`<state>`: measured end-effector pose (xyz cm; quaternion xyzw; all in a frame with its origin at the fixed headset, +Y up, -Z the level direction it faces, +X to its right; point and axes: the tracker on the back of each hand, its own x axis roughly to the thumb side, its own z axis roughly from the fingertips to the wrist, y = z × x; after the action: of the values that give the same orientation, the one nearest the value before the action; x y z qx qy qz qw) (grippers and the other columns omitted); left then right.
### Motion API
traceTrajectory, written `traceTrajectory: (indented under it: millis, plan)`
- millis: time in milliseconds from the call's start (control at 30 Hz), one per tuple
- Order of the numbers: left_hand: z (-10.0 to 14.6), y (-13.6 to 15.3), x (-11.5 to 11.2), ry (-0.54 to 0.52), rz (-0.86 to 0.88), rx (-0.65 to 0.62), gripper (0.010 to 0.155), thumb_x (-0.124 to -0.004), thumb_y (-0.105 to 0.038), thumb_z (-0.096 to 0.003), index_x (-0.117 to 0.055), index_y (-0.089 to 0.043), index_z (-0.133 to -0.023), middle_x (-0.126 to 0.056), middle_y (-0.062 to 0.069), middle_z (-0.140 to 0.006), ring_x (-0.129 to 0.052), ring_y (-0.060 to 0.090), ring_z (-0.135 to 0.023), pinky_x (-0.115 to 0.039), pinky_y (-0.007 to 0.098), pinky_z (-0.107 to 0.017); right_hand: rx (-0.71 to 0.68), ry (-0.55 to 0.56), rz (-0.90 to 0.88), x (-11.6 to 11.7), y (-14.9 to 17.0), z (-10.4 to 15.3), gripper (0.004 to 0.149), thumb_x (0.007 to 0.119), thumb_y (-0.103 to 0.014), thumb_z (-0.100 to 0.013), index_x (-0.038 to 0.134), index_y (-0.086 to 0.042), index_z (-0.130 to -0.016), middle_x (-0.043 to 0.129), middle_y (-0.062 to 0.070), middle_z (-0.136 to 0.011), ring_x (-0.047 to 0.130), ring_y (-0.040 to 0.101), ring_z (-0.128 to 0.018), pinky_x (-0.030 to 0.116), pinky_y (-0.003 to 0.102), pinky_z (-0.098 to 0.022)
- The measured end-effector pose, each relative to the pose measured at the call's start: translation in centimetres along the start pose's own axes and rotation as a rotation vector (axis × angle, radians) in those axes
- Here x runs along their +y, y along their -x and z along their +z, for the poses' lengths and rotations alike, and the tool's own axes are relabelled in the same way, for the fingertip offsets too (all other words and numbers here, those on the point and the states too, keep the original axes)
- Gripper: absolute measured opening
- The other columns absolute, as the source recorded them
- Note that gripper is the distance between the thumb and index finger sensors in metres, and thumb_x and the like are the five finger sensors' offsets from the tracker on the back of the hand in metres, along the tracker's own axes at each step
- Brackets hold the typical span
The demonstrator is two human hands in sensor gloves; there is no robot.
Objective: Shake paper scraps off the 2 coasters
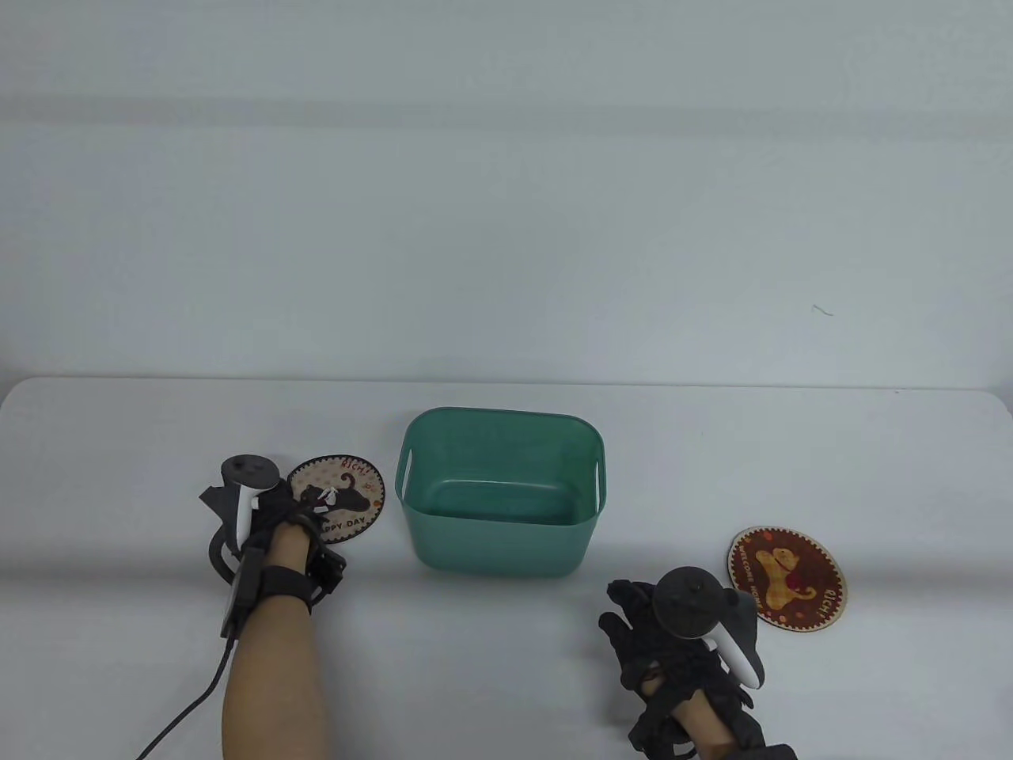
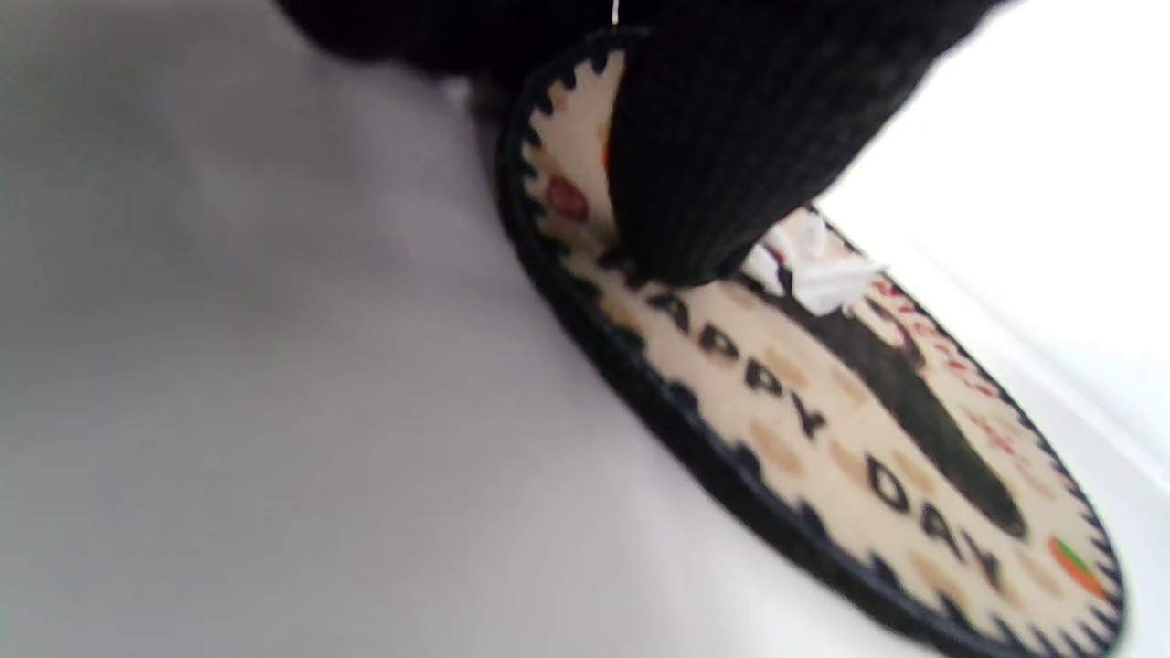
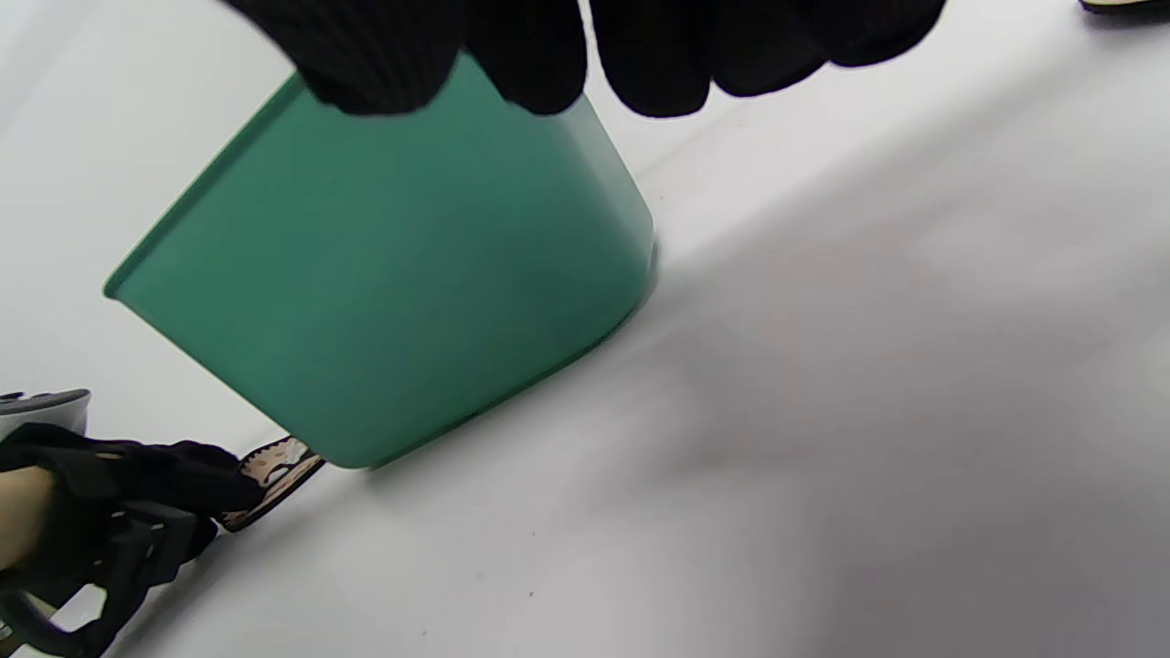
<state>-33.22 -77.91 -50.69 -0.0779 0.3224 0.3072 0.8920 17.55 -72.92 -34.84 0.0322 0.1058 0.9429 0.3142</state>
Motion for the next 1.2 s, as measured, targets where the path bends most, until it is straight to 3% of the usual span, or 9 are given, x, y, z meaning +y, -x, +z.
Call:
traceTrajectory:
  millis: [167, 233, 333, 500, 667, 967, 1200]
  plan:
    - [-0.3, 1.1, 0.4, 0.001, 0.089, 0.017, 0.076, -0.098, -0.023, -0.0369, -0.051, -0.015, -0.096, -0.082, 0.006, -0.073, -0.085, 0.029, -0.048, -0.078, 0.032, -0.033, 0.012, 0.014, -0.002, -0.2, 0.3, 0.0, 0.055, 0.067, -0.042, -0.046, 0.049, -0.021, -0.093, 0.047, 0.013, -0.1, 0.05, 0.036, -0.091, 0.05, 0.049, -0.063]
    - [-0.3, 1.7, 0.7, 0.044, 0.15, 0.035, 0.064, -0.095, -0.023, -0.0399, -0.061, -0.016, -0.094, -0.082, 0.009, -0.073, -0.084, 0.029, -0.049, -0.078, 0.032, -0.034, 0.015, 0.016, -0.002, -0.3, 0.3, 0.0, 0.055, 0.067, -0.042, -0.046, 0.049, -0.021, -0.094, 0.047, 0.013, -0.1, 0.05, 0.036, -0.091, 0.05, 0.049, -0.063]
    - [0.0, 2.6, 1.0, 0.047, 0.259, 0.042, 0.043, -0.079, -0.032, -0.0472, -0.073, -0.017, -0.088, -0.085, 0.011, -0.07, -0.086, 0.032, -0.048, -0.079, 0.034, -0.033, 0.019, 0.021, -0.007, -0.5, 0.5, -0.1, 0.055, 0.067, -0.042, -0.046, 0.048, -0.021, -0.094, 0.046, 0.013, -0.1, 0.05, 0.036, -0.091, 0.05, 0.049, -0.063]
    - [1.1, 4.7, 1.1, 0.104, 0.539, 0.046, 0.043, -0.071, -0.033, -0.0497, -0.067, -0.017, -0.089, -0.09, 0.015, -0.063, -0.096, 0.03, -0.036, -0.084, 0.031, -0.021, 0.023, 0.022, -0.013, -0.5, 0.7, -0.2, 0.055, 0.067, -0.041, -0.046, 0.048, -0.021, -0.094, 0.047, 0.013, -0.1, 0.05, 0.036, -0.091, 0.05, 0.049, -0.063]
    - [3.3, 6.0, 2.0, 0.081, 0.756, 0.003, 0.043, -0.07, -0.032, -0.0495, -0.064, -0.017, -0.089, -0.089, 0.013, -0.065, -0.096, 0.028, -0.035, -0.084, 0.03, -0.02, 0.017, 0.019, -0.025, -0.4, 0.8, -0.2, 0.055, 0.067, -0.041, -0.046, 0.048, -0.021, -0.094, 0.047, 0.013, -0.099, 0.051, 0.036, -0.09, 0.05, 0.049, -0.063]
    - [10.4, 5.2, 5.1, 0.016, 1.098, -0.253, 0.045, -0.069, -0.033, -0.0498, -0.059, -0.013, -0.089, -0.087, 0.009, -0.065, -0.095, 0.025, -0.036, -0.083, 0.028, -0.021, -0.039, 0.012, -0.058, -0.3, 0.6, 0.1, 0.055, 0.066, -0.041, -0.046, 0.047, -0.023, -0.094, 0.049, 0.012, -0.099, 0.052, 0.035, -0.09, 0.051, 0.049, -0.064]
    - [16.5, 2.0, 3.9, 0.165, 1.112, -0.436, 0.045, -0.069, -0.033, -0.0502, -0.06, -0.013, -0.089, -0.088, 0.008, -0.065, -0.095, 0.024, -0.035, -0.083, 0.028, -0.021, -0.104, 0.04, -0.127, -0.7, -0.3, 0.6, 0.056, 0.066, -0.042, -0.046, 0.045, -0.023, -0.094, 0.049, 0.011, -0.099, 0.053, 0.034, -0.09, 0.051, 0.048, -0.064]
